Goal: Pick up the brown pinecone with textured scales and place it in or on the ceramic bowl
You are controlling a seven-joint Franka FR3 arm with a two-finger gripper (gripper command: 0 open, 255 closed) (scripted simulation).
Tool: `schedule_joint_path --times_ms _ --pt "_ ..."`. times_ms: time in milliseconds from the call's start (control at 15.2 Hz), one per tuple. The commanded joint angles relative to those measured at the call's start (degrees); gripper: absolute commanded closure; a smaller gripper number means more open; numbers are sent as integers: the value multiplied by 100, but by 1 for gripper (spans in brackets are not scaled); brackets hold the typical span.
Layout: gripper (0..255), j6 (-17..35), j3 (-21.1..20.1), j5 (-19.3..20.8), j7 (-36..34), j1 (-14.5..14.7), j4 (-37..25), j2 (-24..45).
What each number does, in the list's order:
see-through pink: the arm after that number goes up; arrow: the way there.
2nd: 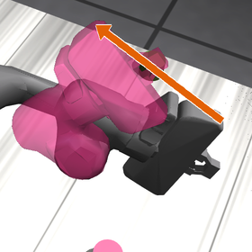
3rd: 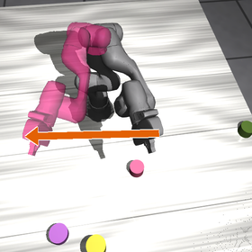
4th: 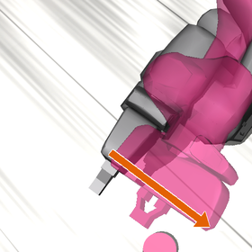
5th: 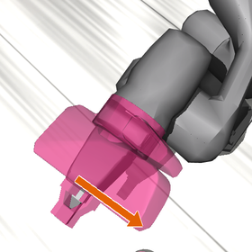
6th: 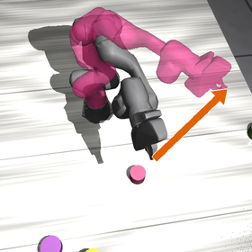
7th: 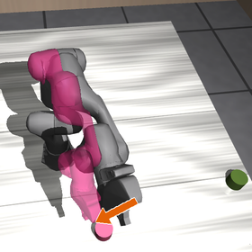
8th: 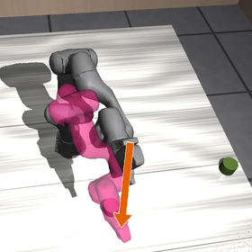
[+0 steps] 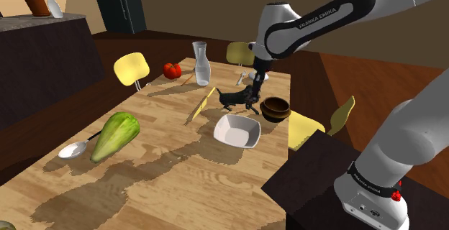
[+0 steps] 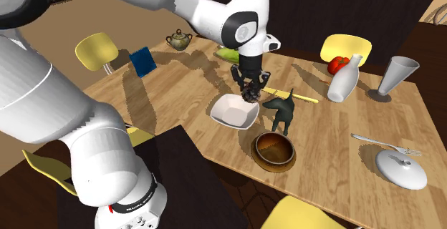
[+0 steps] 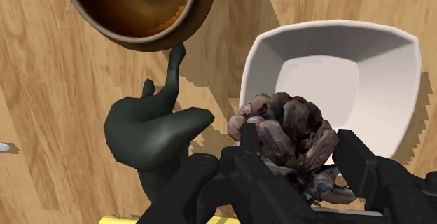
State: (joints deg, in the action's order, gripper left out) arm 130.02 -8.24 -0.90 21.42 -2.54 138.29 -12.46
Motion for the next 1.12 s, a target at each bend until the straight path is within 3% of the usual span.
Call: schedule_joint_path --times_ms 0,792,1056 --pt "255 -13 198 -3 327 -118 166 -184" --pt "255 -77 1432 209 2187 -899 155 -241" --pt "255 260 1444 194 2202 -895 324 -71"
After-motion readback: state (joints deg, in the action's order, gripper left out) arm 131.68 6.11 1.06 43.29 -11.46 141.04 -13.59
